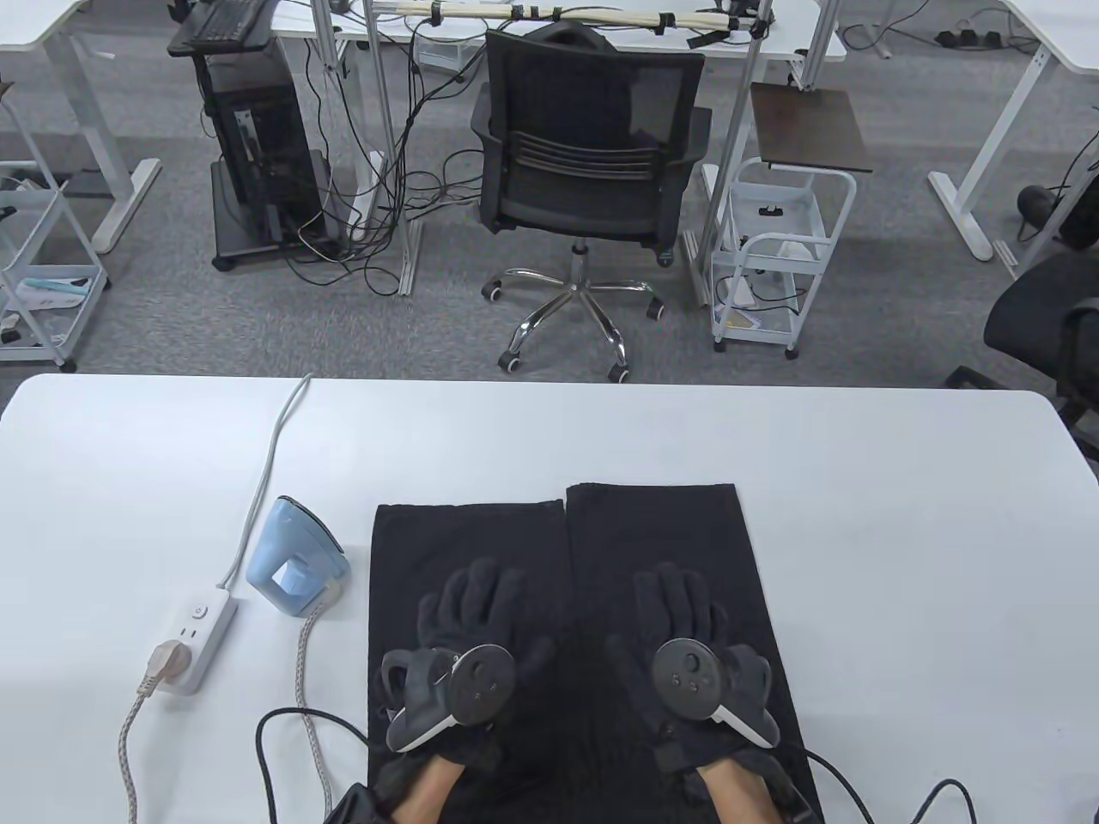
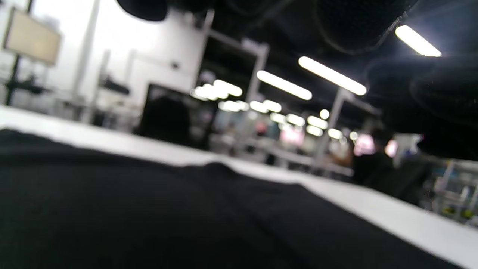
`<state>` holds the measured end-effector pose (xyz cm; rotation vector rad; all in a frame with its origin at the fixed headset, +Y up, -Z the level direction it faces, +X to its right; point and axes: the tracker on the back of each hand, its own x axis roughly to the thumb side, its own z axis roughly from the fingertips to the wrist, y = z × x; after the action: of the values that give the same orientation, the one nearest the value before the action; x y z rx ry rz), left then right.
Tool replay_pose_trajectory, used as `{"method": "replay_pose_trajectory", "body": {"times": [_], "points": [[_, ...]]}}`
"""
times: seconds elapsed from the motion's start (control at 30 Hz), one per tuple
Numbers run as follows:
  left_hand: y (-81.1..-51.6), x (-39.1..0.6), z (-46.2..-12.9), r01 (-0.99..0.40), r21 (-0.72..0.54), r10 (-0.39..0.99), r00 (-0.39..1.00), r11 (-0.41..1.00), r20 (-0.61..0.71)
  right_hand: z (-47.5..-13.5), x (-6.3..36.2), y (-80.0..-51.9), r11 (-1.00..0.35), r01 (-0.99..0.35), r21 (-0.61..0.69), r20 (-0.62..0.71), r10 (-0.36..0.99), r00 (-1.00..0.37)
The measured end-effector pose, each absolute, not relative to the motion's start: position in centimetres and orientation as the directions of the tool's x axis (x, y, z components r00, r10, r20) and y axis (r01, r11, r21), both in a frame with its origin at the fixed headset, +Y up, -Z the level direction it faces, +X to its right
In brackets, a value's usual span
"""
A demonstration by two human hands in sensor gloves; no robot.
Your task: Iron trousers with electric iron on table
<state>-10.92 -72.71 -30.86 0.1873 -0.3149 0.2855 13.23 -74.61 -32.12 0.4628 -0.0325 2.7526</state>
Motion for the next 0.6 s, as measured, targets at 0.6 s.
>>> {"method": "replay_pose_trajectory", "body": {"times": [0.6], "points": [[-75.2, -10.8, -31.3, -0.29, 0.033, 0.266, 0.912, 0.957, 0.311, -32.3, 13.3, -77.5, -0.949, -0.266, 0.17, 0.278, 0.305, -0.911]]}}
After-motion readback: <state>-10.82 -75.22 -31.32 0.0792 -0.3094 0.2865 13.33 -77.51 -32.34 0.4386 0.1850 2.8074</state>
